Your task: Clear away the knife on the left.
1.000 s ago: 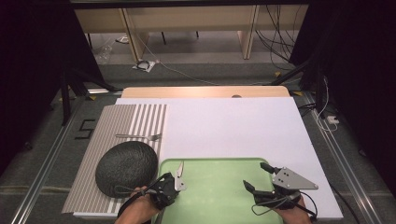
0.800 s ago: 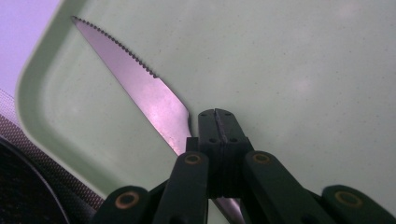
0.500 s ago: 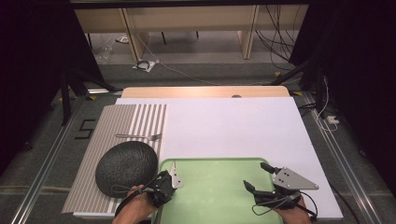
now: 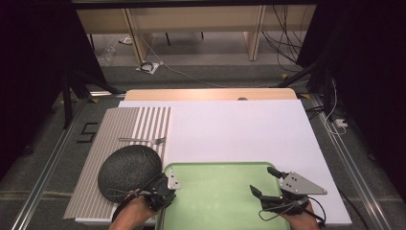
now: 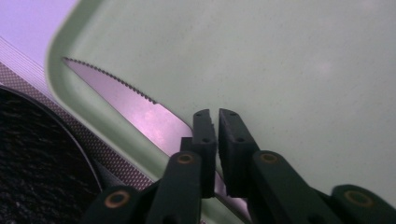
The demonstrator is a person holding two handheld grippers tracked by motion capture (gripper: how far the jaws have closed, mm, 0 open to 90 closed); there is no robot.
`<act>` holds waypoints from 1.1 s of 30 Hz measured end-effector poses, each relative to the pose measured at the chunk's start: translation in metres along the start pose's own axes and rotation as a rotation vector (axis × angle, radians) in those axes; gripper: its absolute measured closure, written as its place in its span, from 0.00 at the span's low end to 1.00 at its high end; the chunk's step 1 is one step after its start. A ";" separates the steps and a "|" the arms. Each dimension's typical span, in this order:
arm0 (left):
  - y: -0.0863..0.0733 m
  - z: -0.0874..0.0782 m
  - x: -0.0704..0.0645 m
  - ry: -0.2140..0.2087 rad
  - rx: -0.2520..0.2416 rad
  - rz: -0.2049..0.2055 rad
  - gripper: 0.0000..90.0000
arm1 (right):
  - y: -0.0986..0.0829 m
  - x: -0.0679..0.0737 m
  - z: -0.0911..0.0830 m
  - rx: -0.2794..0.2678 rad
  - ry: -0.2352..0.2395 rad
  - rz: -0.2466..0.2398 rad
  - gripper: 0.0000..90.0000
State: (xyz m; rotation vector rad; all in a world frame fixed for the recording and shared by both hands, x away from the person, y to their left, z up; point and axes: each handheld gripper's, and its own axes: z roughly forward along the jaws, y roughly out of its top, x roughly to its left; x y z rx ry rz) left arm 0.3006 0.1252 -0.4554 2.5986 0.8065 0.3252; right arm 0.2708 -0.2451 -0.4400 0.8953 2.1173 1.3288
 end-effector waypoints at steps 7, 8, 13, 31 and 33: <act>0.002 -0.011 0.007 -0.029 -0.052 -0.050 0.66 | 0.000 -0.001 0.000 -0.007 0.001 0.008 0.22; 0.002 -0.012 0.009 -0.021 -0.057 -0.061 0.62 | 0.000 -0.001 0.000 -0.006 0.001 0.011 0.22; 0.002 -0.017 0.018 -0.012 -0.102 -0.126 0.48 | 0.000 -0.002 -0.001 -0.006 0.000 0.006 0.22; -0.004 -0.030 0.036 0.054 -0.213 -0.212 0.22 | 0.000 -0.004 -0.003 -0.035 0.014 0.029 0.22; -0.005 -0.031 0.038 0.059 -0.220 -0.224 0.21 | 0.000 -0.004 -0.003 -0.036 0.014 0.028 0.22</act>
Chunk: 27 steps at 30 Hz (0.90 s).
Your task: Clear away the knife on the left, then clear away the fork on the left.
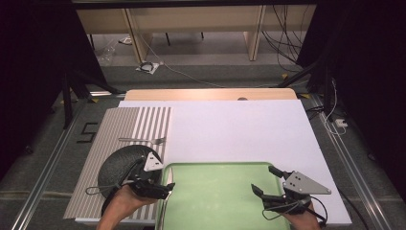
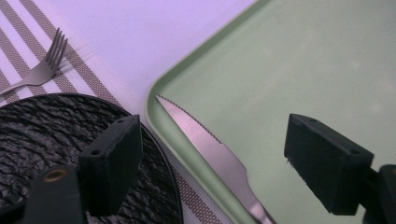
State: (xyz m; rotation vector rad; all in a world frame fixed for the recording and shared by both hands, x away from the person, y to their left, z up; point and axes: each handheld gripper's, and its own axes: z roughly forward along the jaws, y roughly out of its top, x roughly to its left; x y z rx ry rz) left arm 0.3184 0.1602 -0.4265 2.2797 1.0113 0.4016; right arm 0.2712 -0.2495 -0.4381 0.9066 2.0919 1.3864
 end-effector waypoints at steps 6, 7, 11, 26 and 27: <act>-0.003 0.000 0.006 0.010 -0.015 -0.015 0.20 | 0.000 0.000 0.001 0.003 0.001 0.003 0.21; -0.004 0.000 0.007 0.014 -0.015 -0.014 0.20 | 0.000 0.000 0.001 0.002 0.002 0.004 0.21; -0.005 -0.001 0.011 0.028 -0.022 -0.018 0.20 | 0.000 -0.001 0.001 -0.007 0.003 0.001 0.21; -0.008 -0.007 0.030 0.073 -0.053 -0.028 0.20 | 0.001 -0.001 0.000 -0.023 -0.001 0.013 0.21; -0.008 -0.007 0.032 0.079 -0.052 -0.027 0.20 | 0.001 0.000 0.000 -0.024 -0.001 0.014 0.21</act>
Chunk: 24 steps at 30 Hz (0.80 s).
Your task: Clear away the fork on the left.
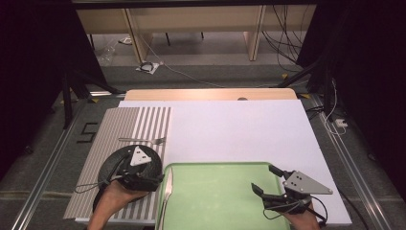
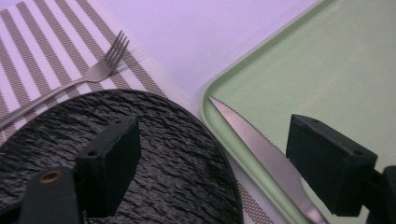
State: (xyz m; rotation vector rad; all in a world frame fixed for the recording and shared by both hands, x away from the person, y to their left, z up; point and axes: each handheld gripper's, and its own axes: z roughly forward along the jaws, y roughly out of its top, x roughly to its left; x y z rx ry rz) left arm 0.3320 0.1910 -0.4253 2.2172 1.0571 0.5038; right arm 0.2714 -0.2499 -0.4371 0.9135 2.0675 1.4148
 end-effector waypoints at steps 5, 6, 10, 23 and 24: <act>0.002 0.001 0.010 0.019 -0.003 -0.002 0.20 | 0.000 0.000 0.001 0.005 0.000 -0.001 0.21; 0.003 0.001 0.012 0.027 -0.004 -0.003 0.20 | 0.000 0.001 0.001 0.009 0.000 -0.004 0.21; 0.005 0.002 0.023 0.051 -0.002 -0.009 0.21 | -0.001 0.001 0.002 0.013 0.000 -0.006 0.22; 0.021 0.017 0.056 0.096 0.033 -0.008 0.23 | -0.001 -0.001 0.002 0.007 0.004 -0.006 0.22; 0.023 0.018 0.058 0.102 0.034 -0.005 0.23 | -0.001 -0.001 0.003 0.009 0.005 -0.006 0.22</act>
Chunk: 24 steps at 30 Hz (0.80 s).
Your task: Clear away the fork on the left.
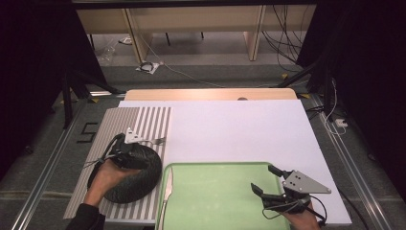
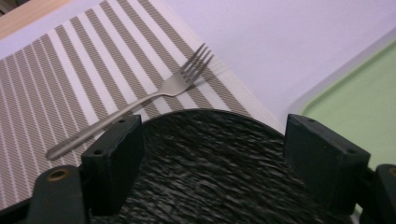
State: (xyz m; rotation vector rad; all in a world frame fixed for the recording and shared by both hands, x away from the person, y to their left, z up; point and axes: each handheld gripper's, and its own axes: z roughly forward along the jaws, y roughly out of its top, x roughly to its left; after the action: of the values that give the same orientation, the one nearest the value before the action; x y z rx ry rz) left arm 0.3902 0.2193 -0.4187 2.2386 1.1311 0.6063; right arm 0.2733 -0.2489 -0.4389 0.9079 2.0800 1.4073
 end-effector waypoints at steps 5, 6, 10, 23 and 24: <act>0.009 0.004 0.009 0.016 0.019 0.021 0.23 | 0.000 0.001 0.001 0.003 0.001 -0.008 0.22; 0.011 0.005 0.011 0.018 0.021 0.023 0.23 | 0.000 0.001 0.001 0.003 0.004 -0.003 0.22; 0.016 0.009 0.017 0.025 0.029 0.027 0.24 | 0.000 0.000 0.000 0.005 0.005 -0.005 0.22; 0.027 0.036 0.040 0.034 0.101 0.040 0.25 | 0.000 0.001 0.001 0.005 0.005 -0.003 0.22; 0.028 0.038 0.042 0.037 0.113 0.040 0.26 | 0.000 0.001 0.001 0.007 0.006 -0.003 0.22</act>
State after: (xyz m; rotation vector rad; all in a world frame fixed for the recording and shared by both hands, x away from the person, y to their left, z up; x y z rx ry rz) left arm 0.4525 0.2300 -0.4232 2.3596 1.1678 0.6165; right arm 0.2733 -0.2475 -0.4397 0.9039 2.0908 1.4040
